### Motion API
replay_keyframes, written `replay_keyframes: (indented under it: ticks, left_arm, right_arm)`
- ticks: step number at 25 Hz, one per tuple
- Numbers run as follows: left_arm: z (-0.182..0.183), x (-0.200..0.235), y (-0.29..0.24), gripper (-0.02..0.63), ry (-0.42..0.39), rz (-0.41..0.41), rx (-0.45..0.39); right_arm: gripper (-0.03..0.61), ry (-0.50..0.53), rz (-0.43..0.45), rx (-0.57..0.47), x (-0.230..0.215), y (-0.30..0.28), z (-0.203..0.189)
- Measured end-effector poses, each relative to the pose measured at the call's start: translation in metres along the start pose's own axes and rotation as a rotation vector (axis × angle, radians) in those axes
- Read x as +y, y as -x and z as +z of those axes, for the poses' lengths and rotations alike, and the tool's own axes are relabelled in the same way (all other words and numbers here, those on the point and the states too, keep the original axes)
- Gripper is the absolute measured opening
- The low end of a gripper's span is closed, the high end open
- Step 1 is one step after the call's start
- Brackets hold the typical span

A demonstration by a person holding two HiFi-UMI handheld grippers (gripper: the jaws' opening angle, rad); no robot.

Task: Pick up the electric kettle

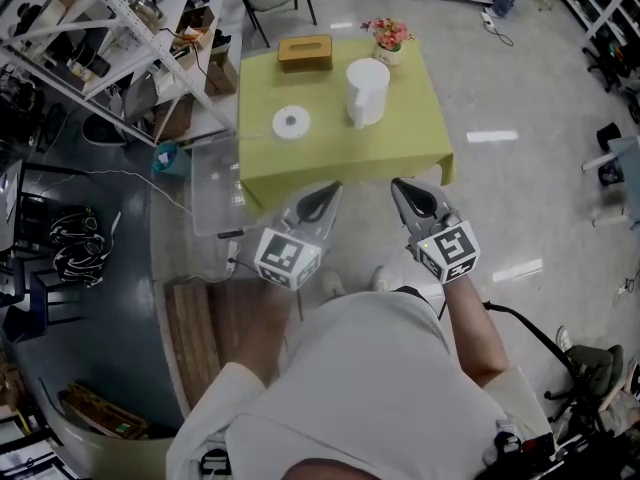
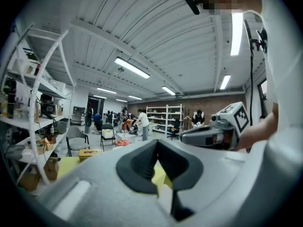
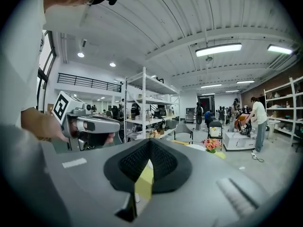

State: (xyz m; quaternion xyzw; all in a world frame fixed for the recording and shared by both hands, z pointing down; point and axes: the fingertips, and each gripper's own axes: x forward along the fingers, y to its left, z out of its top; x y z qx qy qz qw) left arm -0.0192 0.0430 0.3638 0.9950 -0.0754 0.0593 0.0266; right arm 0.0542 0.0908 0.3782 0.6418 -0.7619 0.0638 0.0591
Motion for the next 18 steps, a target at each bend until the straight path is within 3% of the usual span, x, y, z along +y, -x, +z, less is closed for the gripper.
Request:
replay_keyframes:
  ticks: [18]
  left_arm:
    - [-0.001,0.013,-0.013,0.003,0.004,0.001,0.006]
  right_arm:
    - [-0.003,-0.029,-0.004,0.008,-0.014,-0.015,-0.005]
